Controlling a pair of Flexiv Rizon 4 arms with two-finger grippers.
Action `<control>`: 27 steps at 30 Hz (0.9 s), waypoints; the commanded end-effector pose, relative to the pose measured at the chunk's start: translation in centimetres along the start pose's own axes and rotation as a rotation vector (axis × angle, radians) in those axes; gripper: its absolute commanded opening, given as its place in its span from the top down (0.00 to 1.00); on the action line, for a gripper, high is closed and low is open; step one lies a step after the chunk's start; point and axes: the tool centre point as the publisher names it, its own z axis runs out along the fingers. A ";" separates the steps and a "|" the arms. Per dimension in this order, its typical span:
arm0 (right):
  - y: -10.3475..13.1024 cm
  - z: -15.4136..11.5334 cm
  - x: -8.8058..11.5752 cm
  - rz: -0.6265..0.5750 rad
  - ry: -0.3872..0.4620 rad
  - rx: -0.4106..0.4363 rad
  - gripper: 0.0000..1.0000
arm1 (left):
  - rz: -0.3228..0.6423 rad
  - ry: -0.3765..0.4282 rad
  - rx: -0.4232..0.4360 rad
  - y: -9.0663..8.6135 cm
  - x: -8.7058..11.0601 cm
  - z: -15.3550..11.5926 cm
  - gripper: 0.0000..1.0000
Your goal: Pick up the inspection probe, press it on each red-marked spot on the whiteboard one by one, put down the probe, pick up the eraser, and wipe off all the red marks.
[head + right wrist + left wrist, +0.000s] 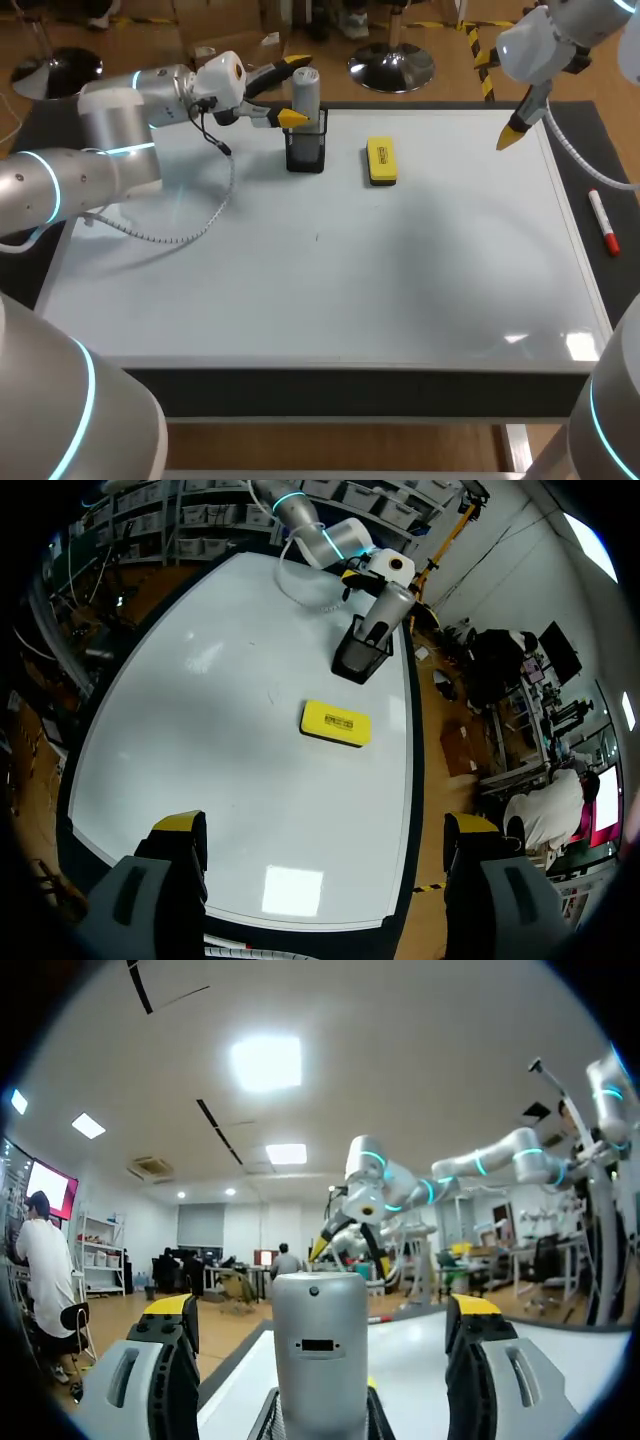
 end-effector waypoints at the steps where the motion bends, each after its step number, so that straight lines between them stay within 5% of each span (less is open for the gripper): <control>1: 0.0 0.0 -0.1 -0.001 0.003 0.003 0.00 | 0.030 -0.047 -0.079 -1.2 1.4 -1.1 0.00; 9: 0.0 0.0 -0.1 -0.001 0.003 0.003 0.00 | 0.134 -0.121 -0.236 -0.7 1.8 -3.6 0.00; 27: 0.0 0.0 -0.1 -0.001 0.003 0.003 0.00 | 0.286 -0.251 -0.356 -2.6 1.3 -7.9 0.00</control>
